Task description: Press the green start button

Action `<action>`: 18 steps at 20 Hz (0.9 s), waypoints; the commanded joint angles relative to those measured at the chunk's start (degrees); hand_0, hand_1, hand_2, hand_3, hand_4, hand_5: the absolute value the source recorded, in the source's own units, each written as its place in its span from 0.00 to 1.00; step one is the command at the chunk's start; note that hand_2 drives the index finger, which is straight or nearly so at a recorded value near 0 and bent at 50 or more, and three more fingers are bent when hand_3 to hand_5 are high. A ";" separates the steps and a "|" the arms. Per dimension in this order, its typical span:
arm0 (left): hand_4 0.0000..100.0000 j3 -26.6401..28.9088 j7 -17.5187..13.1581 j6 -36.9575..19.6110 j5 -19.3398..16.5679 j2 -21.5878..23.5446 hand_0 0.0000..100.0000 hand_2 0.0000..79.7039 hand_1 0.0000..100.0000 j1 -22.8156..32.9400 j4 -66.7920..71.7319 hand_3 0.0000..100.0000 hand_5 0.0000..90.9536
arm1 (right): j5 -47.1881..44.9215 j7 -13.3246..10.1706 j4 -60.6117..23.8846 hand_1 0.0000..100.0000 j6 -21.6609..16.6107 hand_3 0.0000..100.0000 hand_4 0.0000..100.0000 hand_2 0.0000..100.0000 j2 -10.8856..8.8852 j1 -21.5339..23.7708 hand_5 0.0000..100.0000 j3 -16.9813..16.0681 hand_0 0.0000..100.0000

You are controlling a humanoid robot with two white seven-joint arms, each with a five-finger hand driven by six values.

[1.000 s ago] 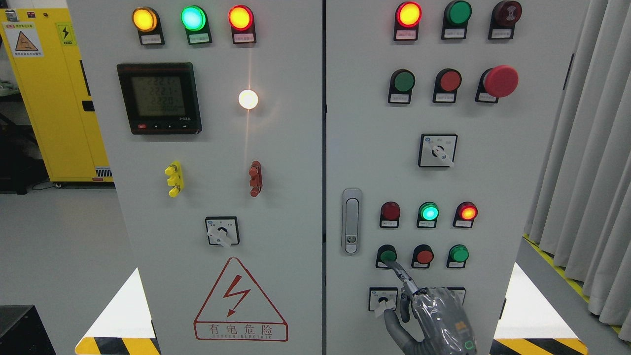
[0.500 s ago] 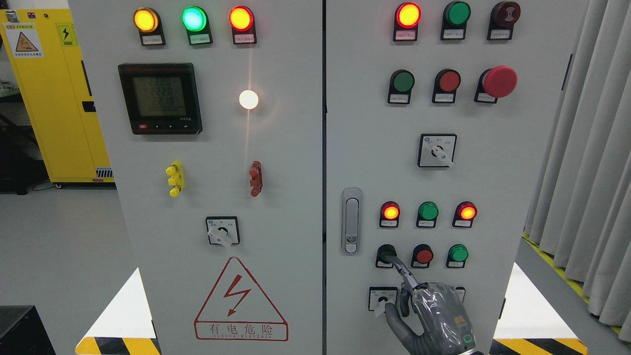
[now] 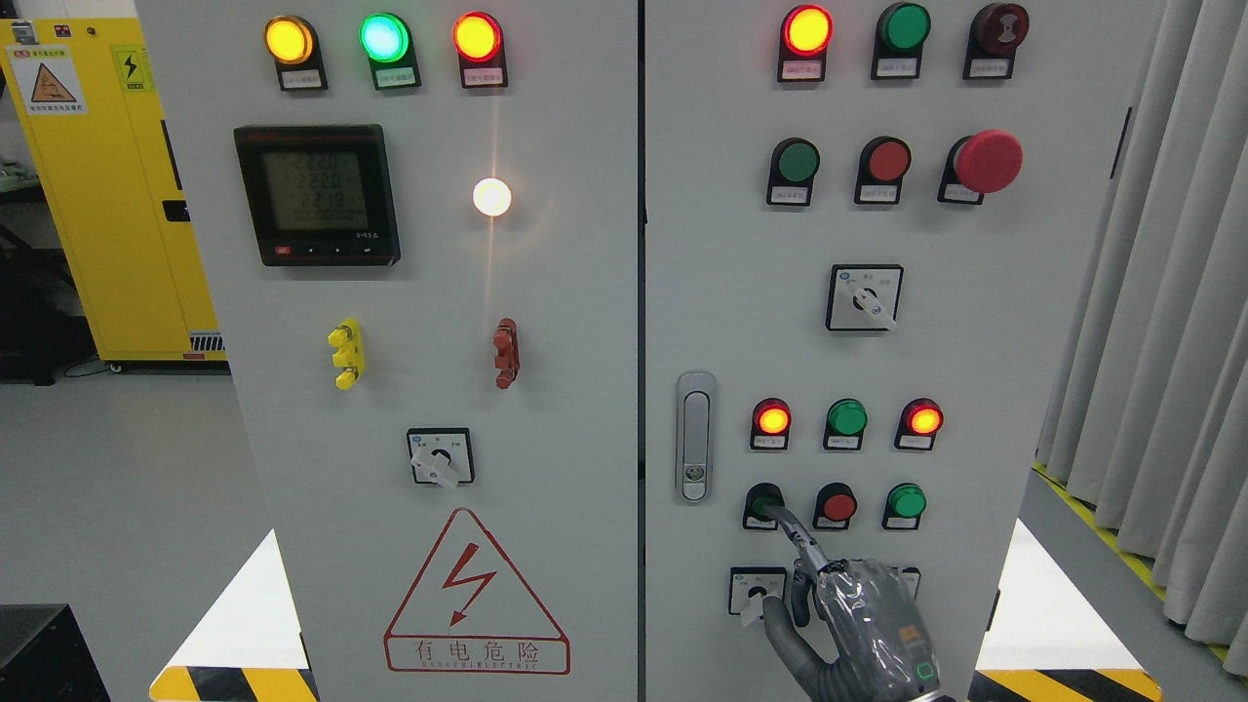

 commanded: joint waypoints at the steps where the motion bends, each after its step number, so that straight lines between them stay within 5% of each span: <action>1: 0.00 0.00 0.02 0.04 0.00 0.00 0.12 0.00 0.56 0.00 -0.06 0.00 0.00 | -0.08 -1.22 -2.84 0.91 -0.31 0.87 0.97 0.00 0.20 0.77 1.00 0.28 0.72; 9: 0.00 0.00 0.02 0.04 0.00 0.00 0.12 0.00 0.56 0.00 -0.06 0.00 0.00 | -0.26 -1.84 -6.53 0.90 -3.29 0.86 0.95 0.00 0.46 2.70 0.99 0.37 0.78; 13: 0.00 0.00 0.02 0.04 0.00 0.00 0.12 0.00 0.56 0.00 -0.06 0.00 0.00 | -11.30 -1.66 -9.51 0.87 -4.18 0.82 0.90 0.00 0.47 4.37 0.90 2.82 0.78; 15: 0.00 0.00 0.02 0.04 0.00 0.00 0.12 0.00 0.56 0.00 0.03 0.00 0.00 | -18.51 -1.57 -11.36 0.80 -4.00 0.72 0.78 0.02 0.47 5.42 0.81 3.71 0.61; 18: 0.00 0.00 0.02 0.04 0.00 0.00 0.12 0.00 0.56 0.00 -0.06 0.00 0.00 | -28.52 -0.87 -12.86 0.73 -4.09 0.49 0.56 0.03 0.47 6.57 0.60 4.32 0.53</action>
